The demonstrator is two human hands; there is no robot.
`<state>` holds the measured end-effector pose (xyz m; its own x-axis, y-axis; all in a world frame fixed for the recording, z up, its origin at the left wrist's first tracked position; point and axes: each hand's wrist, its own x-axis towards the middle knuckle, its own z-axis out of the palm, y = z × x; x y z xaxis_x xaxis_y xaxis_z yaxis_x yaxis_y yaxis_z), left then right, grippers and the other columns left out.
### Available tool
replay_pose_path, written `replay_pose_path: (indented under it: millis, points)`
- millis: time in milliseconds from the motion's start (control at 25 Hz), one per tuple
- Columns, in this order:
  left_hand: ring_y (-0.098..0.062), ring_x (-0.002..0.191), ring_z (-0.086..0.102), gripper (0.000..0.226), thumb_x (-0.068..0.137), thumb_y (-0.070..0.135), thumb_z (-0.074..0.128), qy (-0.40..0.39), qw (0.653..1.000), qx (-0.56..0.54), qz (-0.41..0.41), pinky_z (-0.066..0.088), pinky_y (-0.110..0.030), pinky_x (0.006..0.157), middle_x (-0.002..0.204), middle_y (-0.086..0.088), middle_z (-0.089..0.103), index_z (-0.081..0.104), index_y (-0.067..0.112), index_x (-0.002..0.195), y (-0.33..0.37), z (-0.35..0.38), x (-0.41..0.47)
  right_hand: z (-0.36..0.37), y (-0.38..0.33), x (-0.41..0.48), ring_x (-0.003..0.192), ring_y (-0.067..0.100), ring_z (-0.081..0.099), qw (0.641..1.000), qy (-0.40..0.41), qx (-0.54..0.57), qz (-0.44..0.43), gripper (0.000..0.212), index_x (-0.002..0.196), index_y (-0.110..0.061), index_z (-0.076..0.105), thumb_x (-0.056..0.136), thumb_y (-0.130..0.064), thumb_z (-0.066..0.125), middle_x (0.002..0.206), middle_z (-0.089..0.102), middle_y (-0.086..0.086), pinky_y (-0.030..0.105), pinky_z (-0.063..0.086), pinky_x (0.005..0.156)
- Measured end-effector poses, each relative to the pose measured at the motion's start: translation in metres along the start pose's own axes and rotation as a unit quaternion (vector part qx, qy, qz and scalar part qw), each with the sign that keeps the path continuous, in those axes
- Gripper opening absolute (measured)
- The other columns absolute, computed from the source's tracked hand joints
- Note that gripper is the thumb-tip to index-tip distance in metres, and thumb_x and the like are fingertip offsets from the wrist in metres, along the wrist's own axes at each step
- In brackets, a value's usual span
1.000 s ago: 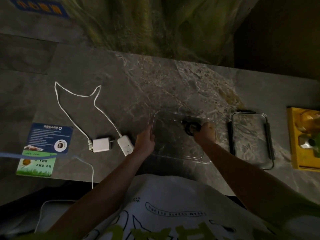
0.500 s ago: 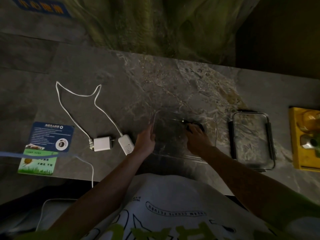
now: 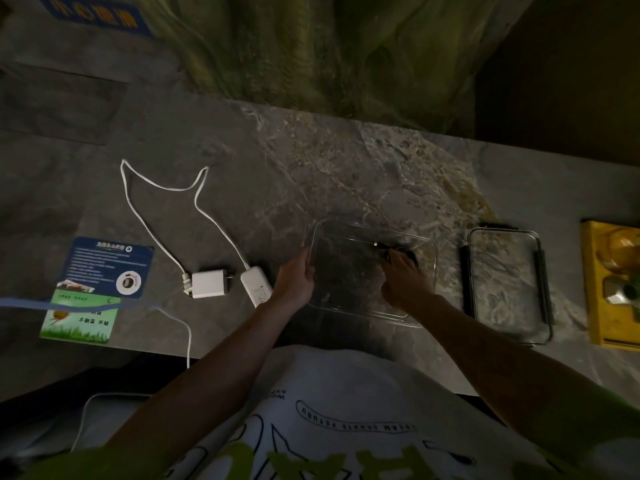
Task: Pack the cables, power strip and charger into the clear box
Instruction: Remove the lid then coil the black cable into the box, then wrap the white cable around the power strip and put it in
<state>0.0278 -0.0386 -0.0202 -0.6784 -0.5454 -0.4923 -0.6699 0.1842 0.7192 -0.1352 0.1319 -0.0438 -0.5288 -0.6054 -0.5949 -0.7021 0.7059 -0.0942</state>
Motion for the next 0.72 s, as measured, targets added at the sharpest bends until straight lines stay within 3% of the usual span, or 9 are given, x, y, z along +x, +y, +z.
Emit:
replay_pose_path:
  millis: [200, 360, 440, 600, 720]
  points:
    - [-0.023, 0.127, 0.051, 0.047, 0.097, 0.009, 0.048, -0.011, 0.999, -0.035, -0.006, 0.038, -0.031, 0.105, 0.135, -0.008, 0.058, 0.042, 0.021, 0.142, -0.001, -0.004, -0.002, -0.009, -0.009, -0.002, 0.144, 0.034, 0.022, 0.999, 0.012, 0.033, -0.018, 0.059, 0.144, -0.017, 0.035, 0.088, -0.017, 0.055, 0.157, 0.021, 0.01, 0.052, 0.034, 0.111]
    - [-0.02, 0.119, 0.058, 0.034, 0.095, 0.018, 0.055, -0.025, 0.996, -0.082, -0.002, 0.043, -0.034, 0.103, 0.125, -0.005, 0.065, 0.057, 0.018, 0.13, -0.013, -0.012, -0.002, -0.029, -0.026, -0.011, 0.135, 0.034, 0.039, 0.985, 0.102, 0.123, -0.064, 0.058, 0.141, -0.016, 0.04, 0.085, -0.008, 0.055, 0.15, 0.036, 0.011, 0.046, 0.039, 0.106]
    - [-0.023, 0.112, 0.063, 0.03, 0.093, 0.024, 0.06, 0.031, 0.993, -0.105, -0.033, 0.047, -0.038, 0.1, 0.118, -0.008, 0.069, 0.064, 0.016, 0.121, -0.027, -0.015, -0.004, -0.041, -0.039, -0.015, 0.13, 0.033, 0.044, 0.977, 0.142, 0.139, -0.083, 0.055, 0.138, -0.014, 0.043, 0.085, -0.006, 0.054, 0.145, 0.042, 0.012, 0.045, 0.044, 0.102]
    - [-0.03, 0.101, 0.065, 0.022, 0.087, 0.012, 0.063, 0.192, 0.966, -0.133, -0.111, 0.044, -0.028, 0.083, 0.105, -0.014, 0.07, 0.066, 0.009, 0.109, -0.052, -0.029, -0.022, -0.059, -0.076, -0.014, 0.123, 0.032, 0.05, 0.965, 0.17, 0.141, -0.143, 0.051, 0.135, -0.011, 0.045, 0.085, -0.005, 0.05, 0.136, 0.051, 0.014, 0.038, 0.043, 0.098]
    - [-0.032, 0.107, 0.058, 0.037, 0.081, 0.015, 0.07, 0.206, 0.956, -0.126, -0.168, 0.045, -0.036, 0.086, 0.115, -0.014, 0.061, 0.057, 0.009, 0.115, -0.069, -0.036, -0.034, -0.058, -0.104, -0.007, 0.129, 0.034, 0.045, 0.967, 0.141, 0.12, -0.177, 0.053, 0.139, -0.011, 0.042, 0.087, -0.008, 0.052, 0.142, 0.045, 0.015, 0.041, 0.041, 0.105]
